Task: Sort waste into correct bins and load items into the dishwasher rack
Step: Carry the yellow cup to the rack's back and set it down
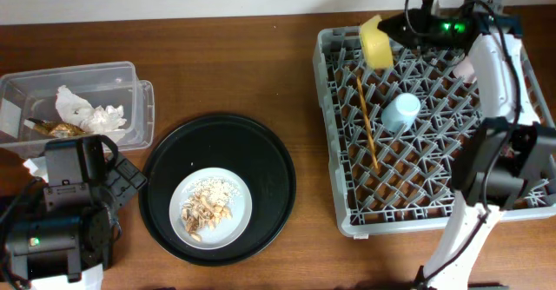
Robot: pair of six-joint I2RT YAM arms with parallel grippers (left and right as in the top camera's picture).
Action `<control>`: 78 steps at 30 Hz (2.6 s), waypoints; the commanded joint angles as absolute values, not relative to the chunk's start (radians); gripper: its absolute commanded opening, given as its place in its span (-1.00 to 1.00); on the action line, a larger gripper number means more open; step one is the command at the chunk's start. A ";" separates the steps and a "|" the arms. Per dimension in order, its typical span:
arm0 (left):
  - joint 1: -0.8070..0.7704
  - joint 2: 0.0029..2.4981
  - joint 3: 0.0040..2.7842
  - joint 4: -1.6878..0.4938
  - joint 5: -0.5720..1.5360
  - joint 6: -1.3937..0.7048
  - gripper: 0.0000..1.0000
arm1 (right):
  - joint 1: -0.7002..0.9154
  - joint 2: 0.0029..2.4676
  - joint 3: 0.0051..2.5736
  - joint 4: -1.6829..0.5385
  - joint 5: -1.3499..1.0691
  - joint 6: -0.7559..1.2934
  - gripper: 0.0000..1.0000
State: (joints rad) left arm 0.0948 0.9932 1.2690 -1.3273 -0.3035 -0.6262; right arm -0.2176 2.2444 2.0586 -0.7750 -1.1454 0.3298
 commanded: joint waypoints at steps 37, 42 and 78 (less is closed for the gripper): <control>0.101 0.994 1.280 -1.326 -0.311 -0.636 0.98 | -0.084 2.154 2.071 -0.976 -0.268 0.248 -0.92; 0.101 0.994 1.280 -1.326 -0.311 -0.636 0.98 | -0.091 2.214 2.071 -0.990 -0.142 0.271 -0.92; 0.101 0.994 1.280 -1.326 -0.311 -0.636 0.98 | -0.189 2.102 2.142 -1.121 -0.054 0.375 -0.90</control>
